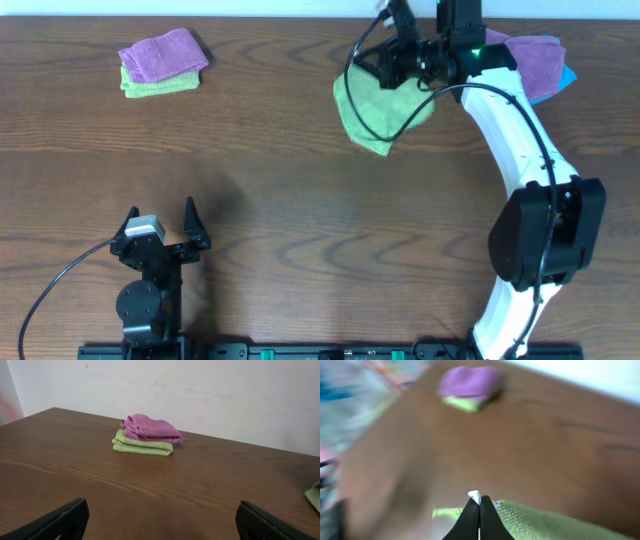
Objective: Fold the cloth
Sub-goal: 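Swing the hanging green cloth left and lay it flat, releasing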
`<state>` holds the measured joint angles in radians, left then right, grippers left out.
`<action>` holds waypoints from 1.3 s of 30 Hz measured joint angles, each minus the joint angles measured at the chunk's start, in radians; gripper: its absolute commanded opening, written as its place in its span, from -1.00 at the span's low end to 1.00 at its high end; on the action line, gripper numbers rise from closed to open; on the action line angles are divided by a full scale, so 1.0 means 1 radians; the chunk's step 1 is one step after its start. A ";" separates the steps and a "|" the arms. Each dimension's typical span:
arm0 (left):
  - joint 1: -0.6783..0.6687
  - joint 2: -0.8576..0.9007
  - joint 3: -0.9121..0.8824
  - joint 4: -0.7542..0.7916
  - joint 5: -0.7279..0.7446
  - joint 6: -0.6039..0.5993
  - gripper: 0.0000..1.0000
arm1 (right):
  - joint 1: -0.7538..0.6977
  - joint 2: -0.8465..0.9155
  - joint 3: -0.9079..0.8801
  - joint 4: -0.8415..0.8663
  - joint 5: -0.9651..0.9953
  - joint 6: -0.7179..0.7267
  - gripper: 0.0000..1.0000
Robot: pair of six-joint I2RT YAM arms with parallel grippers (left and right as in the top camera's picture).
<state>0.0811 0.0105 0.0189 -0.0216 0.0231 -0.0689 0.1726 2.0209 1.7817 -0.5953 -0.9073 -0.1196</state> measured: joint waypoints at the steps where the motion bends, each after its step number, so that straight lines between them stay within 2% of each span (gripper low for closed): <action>1: 0.000 0.000 0.000 0.000 0.000 0.000 0.91 | 0.002 0.000 0.000 -0.030 -0.040 -0.003 -0.98; 5: 0.000 0.000 0.000 0.000 0.000 0.000 0.91 | 0.011 0.000 0.001 -0.142 -0.296 -0.065 -0.98; 7: 0.000 0.000 0.000 0.000 0.000 0.000 0.91 | 0.032 0.000 0.002 -0.146 -0.392 -0.079 -0.97; 12: 0.000 0.000 0.000 0.000 0.000 0.000 0.90 | 0.135 0.000 0.002 -0.171 -0.454 -0.085 -0.97; 15: 0.000 0.000 0.000 0.000 0.000 0.000 0.90 | 0.206 0.000 0.004 -0.173 -0.402 -0.080 -0.97; 20: 0.000 0.000 0.000 0.000 0.000 0.000 0.90 | 0.230 0.000 0.093 -0.235 -0.224 -0.070 -0.97; 24: 0.000 0.000 0.000 0.000 0.000 0.000 0.91 | 0.230 -0.005 0.251 -0.333 0.029 -0.071 -0.97; 27: 0.000 0.000 0.000 0.000 0.000 0.000 0.91 | 0.230 -0.010 0.418 -0.483 0.147 -0.102 -0.97; 31: 0.000 0.000 0.000 0.000 0.000 0.002 0.91 | 0.232 -0.045 0.592 -0.571 0.200 -0.118 -0.97; 39: 0.000 0.000 0.000 0.000 0.000 0.003 0.90 | 0.284 -0.130 0.615 -0.589 0.212 -0.115 -0.98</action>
<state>0.0811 0.0105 0.0193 -0.0216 0.0231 -0.0658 0.4564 1.8912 2.3970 -1.1843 -0.6952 -0.2344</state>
